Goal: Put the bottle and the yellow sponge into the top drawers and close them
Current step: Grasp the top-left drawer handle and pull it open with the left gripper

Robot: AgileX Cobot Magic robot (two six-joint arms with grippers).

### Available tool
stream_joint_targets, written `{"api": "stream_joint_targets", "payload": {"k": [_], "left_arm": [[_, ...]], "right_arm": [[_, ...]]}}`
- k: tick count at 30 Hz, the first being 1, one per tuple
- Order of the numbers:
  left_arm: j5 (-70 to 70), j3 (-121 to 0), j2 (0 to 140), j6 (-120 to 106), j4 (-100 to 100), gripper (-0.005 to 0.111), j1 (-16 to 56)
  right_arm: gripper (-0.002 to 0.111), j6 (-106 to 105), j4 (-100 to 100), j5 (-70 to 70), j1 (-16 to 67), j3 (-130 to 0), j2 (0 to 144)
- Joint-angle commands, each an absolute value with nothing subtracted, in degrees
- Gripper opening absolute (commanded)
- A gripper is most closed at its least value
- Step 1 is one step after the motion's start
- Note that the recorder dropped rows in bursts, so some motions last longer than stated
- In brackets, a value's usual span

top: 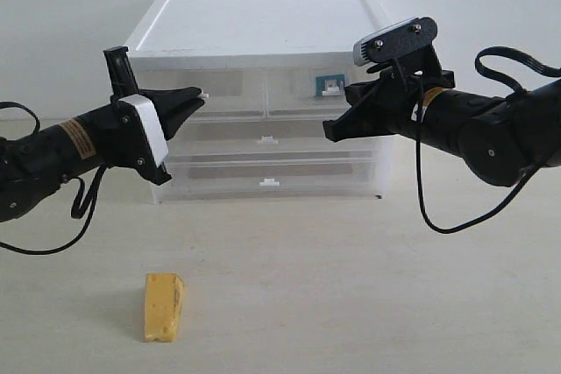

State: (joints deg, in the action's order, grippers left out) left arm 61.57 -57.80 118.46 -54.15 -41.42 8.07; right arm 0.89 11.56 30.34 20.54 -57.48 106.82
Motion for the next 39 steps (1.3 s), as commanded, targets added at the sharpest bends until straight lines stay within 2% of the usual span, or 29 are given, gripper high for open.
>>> {"api": "stream_joint_targets", "payload": {"k": [1, 20, 29, 39], "left_arm": [[52.63, -59.40, 119.77, -54.03, -36.93, 0.004, 8.07], [53.89, -51.93, 116.40, -60.04, -31.87, 0.004, 14.34], [55.54, -45.12, 112.90, -60.18, -29.81, 0.004, 14.72], [55.68, -42.82, 112.19, -61.75, -27.98, 0.004, 16.58]], "right_arm": [[0.000, 1.23, 9.09, 31.57, 19.89, -58.93, 107.86], [0.000, 1.38, 9.09, 31.24, 19.89, -58.93, 107.86], [0.000, 2.18, 9.09, 31.12, 19.89, -58.93, 107.86], [0.000, 2.40, 9.09, 31.03, 19.89, -58.93, 107.86]]}}
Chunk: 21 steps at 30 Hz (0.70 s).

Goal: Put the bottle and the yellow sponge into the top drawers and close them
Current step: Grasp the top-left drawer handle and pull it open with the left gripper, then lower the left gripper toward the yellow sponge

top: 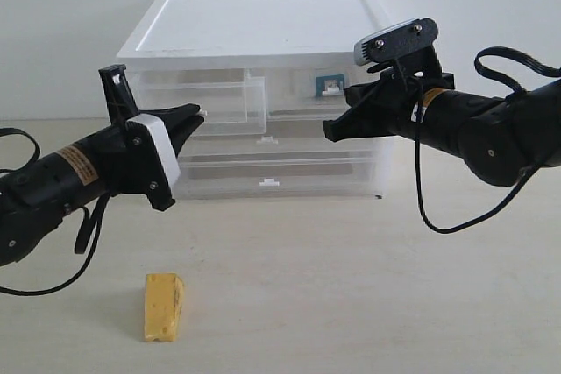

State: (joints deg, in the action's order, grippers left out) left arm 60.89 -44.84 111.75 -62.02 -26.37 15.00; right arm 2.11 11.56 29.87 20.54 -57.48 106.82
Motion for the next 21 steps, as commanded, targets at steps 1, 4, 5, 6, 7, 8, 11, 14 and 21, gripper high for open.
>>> {"api": "stream_joint_targets", "payload": {"k": [1, 4, 5, 6, 7, 8, 11, 14, 21], "left_arm": [[55.68, -42.52, 111.91, -61.75, -27.98, 0.004, 16.71], [55.94, -41.27, 110.34, -61.97, -27.98, 0.004, 16.71], [55.94, -40.66, 109.80, -61.97, -27.58, 0.004, 16.71], [55.94, -40.02, 109.04, -61.97, -27.44, 0.004, 16.71], [55.94, -39.36, 108.55, -61.97, -27.44, 0.004, 16.71], [56.11, -38.19, 107.67, -61.97, -27.44, 0.004, 16.71], [56.11, -37.18, 107.14, -61.97, -27.44, 0.004, 16.71], [56.25, -35.97, 107.14, -61.97, -27.44, 0.004, 16.71], [61.33, -33.34, 106.42, -61.82, -26.80, 0.004, 17.53]], "right_arm": [[0.000, 2.40, 9.09, 31.03, 19.89, -58.93, 107.86], [0.000, 2.40, 9.09, 31.03, 19.89, -58.93, 107.86], [0.000, 2.40, 9.09, 31.03, 19.89, -58.93, 107.86], [0.000, 2.40, 9.09, 31.03, 19.89, -58.93, 107.86], [0.000, 2.40, 9.09, 31.03, 19.89, -58.93, 107.86], [0.000, 2.40, 9.09, 31.03, 19.89, -58.93, 107.86], [0.000, 2.40, 9.09, 31.03, 19.89, -58.93, 107.86], [0.000, 2.40, 9.09, 31.03, 19.89, -58.93, 107.86], [0.000, 2.40, 9.09, 31.03, 19.89, -58.93, 107.86]]}}
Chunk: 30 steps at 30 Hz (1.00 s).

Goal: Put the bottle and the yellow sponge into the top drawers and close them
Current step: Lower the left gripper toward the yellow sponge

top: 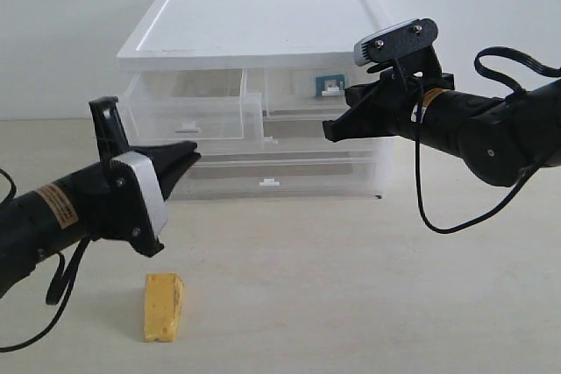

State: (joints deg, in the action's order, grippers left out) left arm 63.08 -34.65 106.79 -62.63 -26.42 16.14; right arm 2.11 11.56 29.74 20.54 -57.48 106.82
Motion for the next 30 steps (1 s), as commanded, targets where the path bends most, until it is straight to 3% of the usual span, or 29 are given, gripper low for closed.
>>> {"api": "stream_joint_targets", "payload": {"k": [1, 9, 12, 14, 17, 18, 20, 25, 28, 30], "left_arm": [[60.51, -33.34, 106.31, -61.82, -26.53, 0.004, 18.10], [60.98, -31.67, 104.53, -70.46, -19.18, 0.004, 23.21], [69.72, -30.28, 103.74, -66.83, -18.78, 0.005, 23.21], [69.96, -29.45, 103.74, -66.83, -16.82, 0.021, 23.21], [69.96, -29.42, 103.74, -67.58, -10.88, 0.069, 23.21], [69.96, -29.42, 103.74, -67.93, -9.94, 0.074, 23.21], [69.96, -29.42, 103.74, -69.10, -9.07, 0.072, 23.21], [69.96, -29.87, 103.74, -69.48, -10.10, 0.038, 23.21], [69.85, -32.01, 103.74, -69.48, -10.88, 0.024, 23.11], [66.97, -33.15, 103.74, -69.48, -9.91, 0.024, 23.11]], "right_arm": [[0.000, 2.52, 9.09, 31.03, 19.89, -58.93, 107.86], [0.000, 2.68, 9.09, 31.03, 19.89, -58.93, 107.86], [0.000, 2.68, 9.09, 31.03, 19.89, -58.93, 107.86], [0.000, 2.68, 9.09, 31.03, 19.89, -58.93, 107.86], [0.000, 2.68, 9.09, 31.03, 19.89, -58.93, 107.86], [0.000, 2.68, 9.09, 31.03, 19.89, -58.93, 107.86], [0.000, 2.65, 9.09, 31.03, 19.89, -58.93, 107.99], [0.000, 2.65, 9.09, 31.03, 19.89, -58.93, 107.99], [0.000, 2.77, 9.09, 30.88, 19.89, -58.93, 107.99], [0.000, 2.77, 9.09, 30.64, 19.89, -58.93, 107.99]]}}
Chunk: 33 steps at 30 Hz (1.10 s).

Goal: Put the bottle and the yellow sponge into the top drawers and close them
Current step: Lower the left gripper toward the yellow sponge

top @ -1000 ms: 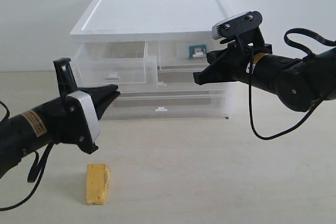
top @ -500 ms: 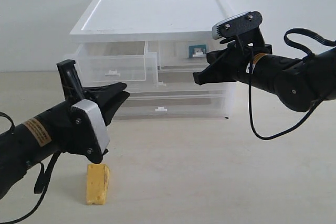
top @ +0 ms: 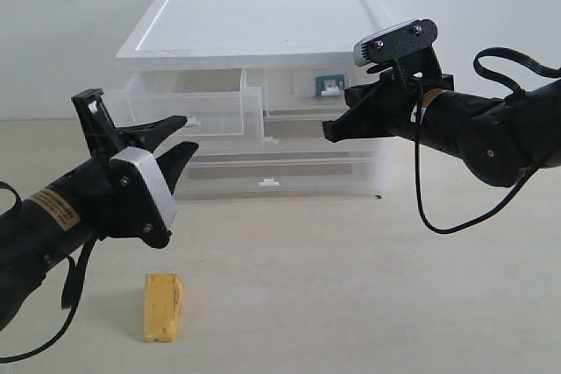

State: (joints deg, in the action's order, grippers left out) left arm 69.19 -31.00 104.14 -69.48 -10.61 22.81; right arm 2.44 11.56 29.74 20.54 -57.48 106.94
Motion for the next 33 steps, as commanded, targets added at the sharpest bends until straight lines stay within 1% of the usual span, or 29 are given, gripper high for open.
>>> {"api": "stream_joint_targets", "payload": {"k": [1, 4, 7, 11, 21, 31, 33], "left_arm": [[66.51, -33.48, 103.74, -69.48, -9.40, 0.026, 23.11], [66.51, -34.12, 103.74, -69.48, -9.52, 0.037, 23.11], [64.95, -34.64, 103.84, -69.48, -9.83, 0.043, 22.53], [62.56, -34.70, 103.84, -69.48, -12.01, 0.042, 21.24], [59.50, -36.32, 104.55, -68.96, -12.73, 0.042, 21.15], [63.38, -39.12, 109.34, -68.84, -11.00, 0.041, 20.60], [63.61, -39.11, 109.34, -69.02, -10.01, 0.038, 20.60]], "right_arm": [[0.000, 2.77, 9.09, 30.64, 19.89, -58.93, 107.99], [0.000, 2.77, 9.09, 30.64, 19.89, -58.93, 107.99], [0.000, 2.77, 9.09, 30.64, 19.89, -58.93, 107.99], [0.000, 2.77, 9.09, 30.64, 19.89, -58.93, 107.99], [0.000, 2.77, 9.09, 30.53, 19.89, -58.93, 107.99], [0.000, 2.53, 9.09, 30.53, 19.89, -58.93, 107.99], [0.000, 2.41, 9.09, 30.53, 19.89, -58.93, 107.99]]}}
